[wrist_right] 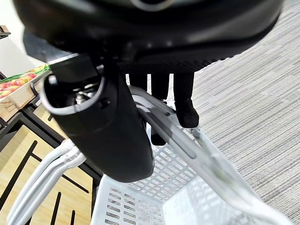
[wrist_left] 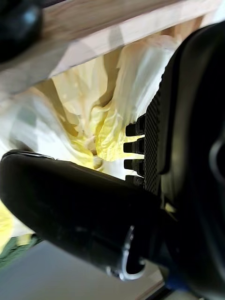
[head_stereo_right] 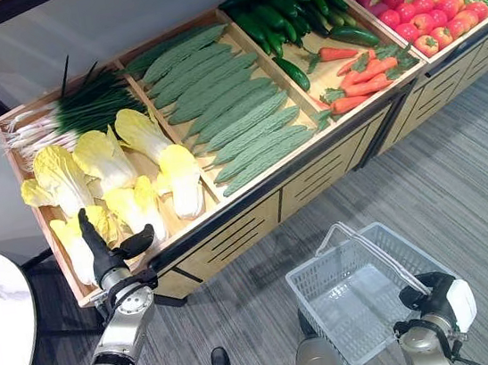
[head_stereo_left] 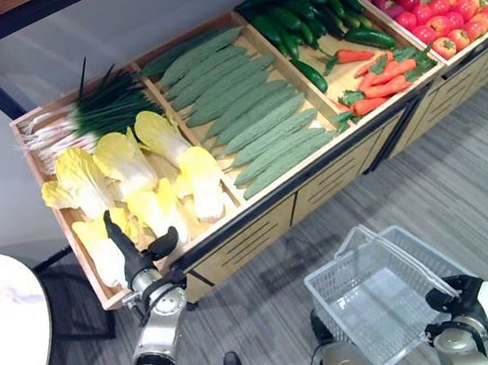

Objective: Get the vegetables into the basket

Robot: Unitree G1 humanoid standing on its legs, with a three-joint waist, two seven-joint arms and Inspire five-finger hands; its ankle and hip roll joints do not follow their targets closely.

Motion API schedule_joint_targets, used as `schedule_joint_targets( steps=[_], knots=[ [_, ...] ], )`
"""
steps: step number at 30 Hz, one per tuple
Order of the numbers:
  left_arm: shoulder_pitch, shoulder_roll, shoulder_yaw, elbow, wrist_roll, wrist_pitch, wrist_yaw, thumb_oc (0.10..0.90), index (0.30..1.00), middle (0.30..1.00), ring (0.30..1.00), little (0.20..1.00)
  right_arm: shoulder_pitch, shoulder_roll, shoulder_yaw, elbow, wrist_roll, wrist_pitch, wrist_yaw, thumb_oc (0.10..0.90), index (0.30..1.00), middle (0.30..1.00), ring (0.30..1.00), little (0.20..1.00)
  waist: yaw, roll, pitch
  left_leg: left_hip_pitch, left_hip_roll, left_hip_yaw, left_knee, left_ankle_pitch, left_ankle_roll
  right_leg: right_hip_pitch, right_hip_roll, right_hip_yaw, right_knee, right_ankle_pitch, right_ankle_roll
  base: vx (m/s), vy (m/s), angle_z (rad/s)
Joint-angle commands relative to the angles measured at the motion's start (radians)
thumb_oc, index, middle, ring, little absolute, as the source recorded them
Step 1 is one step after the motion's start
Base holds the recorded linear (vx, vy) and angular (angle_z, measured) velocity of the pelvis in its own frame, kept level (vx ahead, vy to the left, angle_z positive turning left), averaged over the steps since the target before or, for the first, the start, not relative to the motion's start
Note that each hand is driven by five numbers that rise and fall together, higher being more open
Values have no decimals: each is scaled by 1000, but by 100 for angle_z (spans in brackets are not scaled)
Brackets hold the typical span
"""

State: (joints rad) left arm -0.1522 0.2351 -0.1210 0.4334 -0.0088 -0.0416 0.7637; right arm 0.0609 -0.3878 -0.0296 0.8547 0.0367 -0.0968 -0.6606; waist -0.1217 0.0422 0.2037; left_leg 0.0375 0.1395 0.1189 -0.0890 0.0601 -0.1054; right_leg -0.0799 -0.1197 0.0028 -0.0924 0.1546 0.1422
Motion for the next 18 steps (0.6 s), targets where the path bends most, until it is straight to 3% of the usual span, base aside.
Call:
schedule_joint_targets(
  steps=[1, 8, 14, 15, 16, 17, 18],
  knots=[
    [-96, 59, -24, 79, 58, 2, -31, 900, 1000, 1000, 1000, 1000, -57, -46, 6, -80, -6, -62, -51, 400, 300, 300, 300, 300, -10, -67, -25, 21, 49, 7, 2, -36, -52, 52, -49, -44, 5, -92, 50, 15, -1, -10],
    [-103, 38, -61, 175, 72, 17, -47, 900, 1000, 1000, 1000, 1000, -68, -33, 20, -74, -1, -69, -46, 400, 300, 300, 300, 300, -16, -67, -29, 27, 50, 16, 2, -38, -50, 51, -45, -34, 5, -94, 49, 16, -2, -8],
    [-81, -19, -18, 310, -27, 22, -15, 900, 1000, 1000, 1000, 1000, -56, -31, 32, -83, -9, -66, -50, 400, 300, 300, 300, 300, -20, -67, -36, 36, 47, 21, 2, -41, -46, 55, -45, -30, 5, -95, 48, 20, 6, -4],
    [-77, -31, -4, 340, -51, 25, -6, 829, 901, 901, 901, 901, -56, -31, 34, -81, -7, -65, -52, 400, 300, 300, 300, 300, -20, -67, -38, 38, 46, 22, 2, -42, -45, 56, -45, -30, 5, -95, 48, 0, 0, 0],
    [-77, -40, 2, 371, -66, 25, -3, 461, 385, 385, 385, 385, -56, -29, 36, -76, -6, -65, -52, 400, 300, 300, 300, 300, -21, -67, -39, 40, 46, 23, 2, -42, -44, 57, -45, -29, 5, -95, 48, 0, 0, 0],
    [-77, -49, 11, 389, -88, 25, 9, 400, 300, 300, 300, 300, -59, -29, 41, -72, -4, -63, -54, 400, 300, 300, 300, 300, -22, -67, -41, 41, 45, 24, 2, -43, -44, 58, -45, -29, 5, -95, 48, 0, 0, 0],
    [-80, -63, 22, 444, -119, 24, 11, 400, 300, 300, 300, 300, -60, -29, 46, -63, -1, -63, -51, 400, 300, 300, 300, 300, -24, -67, -43, 44, 45, 26, 2, -44, -44, 60, -45, -28, 5, -96, 48, 20, 15, -4]
  ],
)
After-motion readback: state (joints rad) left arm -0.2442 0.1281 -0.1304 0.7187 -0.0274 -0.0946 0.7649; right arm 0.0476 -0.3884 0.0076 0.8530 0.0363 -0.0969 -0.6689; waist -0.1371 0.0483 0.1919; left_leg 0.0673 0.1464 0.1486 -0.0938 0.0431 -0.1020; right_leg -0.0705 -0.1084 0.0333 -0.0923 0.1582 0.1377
